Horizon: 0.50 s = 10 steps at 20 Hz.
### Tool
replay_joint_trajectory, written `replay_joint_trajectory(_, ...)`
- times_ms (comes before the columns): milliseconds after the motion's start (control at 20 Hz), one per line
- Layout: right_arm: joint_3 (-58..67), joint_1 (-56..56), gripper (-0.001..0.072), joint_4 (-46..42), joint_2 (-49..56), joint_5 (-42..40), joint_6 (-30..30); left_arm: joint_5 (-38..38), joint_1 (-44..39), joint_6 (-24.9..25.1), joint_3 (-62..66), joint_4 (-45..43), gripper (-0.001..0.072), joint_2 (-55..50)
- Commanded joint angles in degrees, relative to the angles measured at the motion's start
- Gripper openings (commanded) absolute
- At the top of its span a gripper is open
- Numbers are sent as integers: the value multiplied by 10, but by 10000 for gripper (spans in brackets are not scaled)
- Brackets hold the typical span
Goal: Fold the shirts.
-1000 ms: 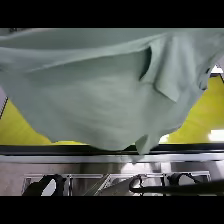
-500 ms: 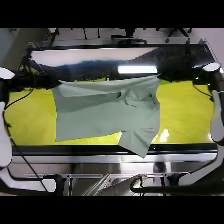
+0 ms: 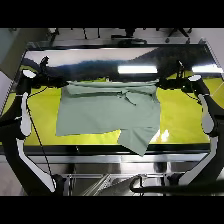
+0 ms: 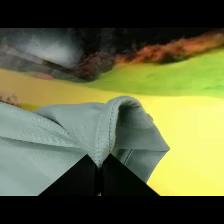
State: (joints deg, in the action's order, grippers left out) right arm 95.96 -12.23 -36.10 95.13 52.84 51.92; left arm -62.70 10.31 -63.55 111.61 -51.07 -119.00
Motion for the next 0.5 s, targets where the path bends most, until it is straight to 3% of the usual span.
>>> replay_joint_trajectory(0,0,3,19,-3,6,-10,-12,-21,-14,1,56,-45,13,-50)
replay_joint_trajectory(350,0,5,20,1,5,-18,-12,-17,-30,0,56,-77,20,-52)
replay_joint_trajectory(400,0,5,49,6,3,-16,-12,-28,-30,0,56,-77,92,-50)
replay_joint_trajectory(450,0,5,182,11,0,-14,-12,-38,-30,0,56,-77,479,-46)
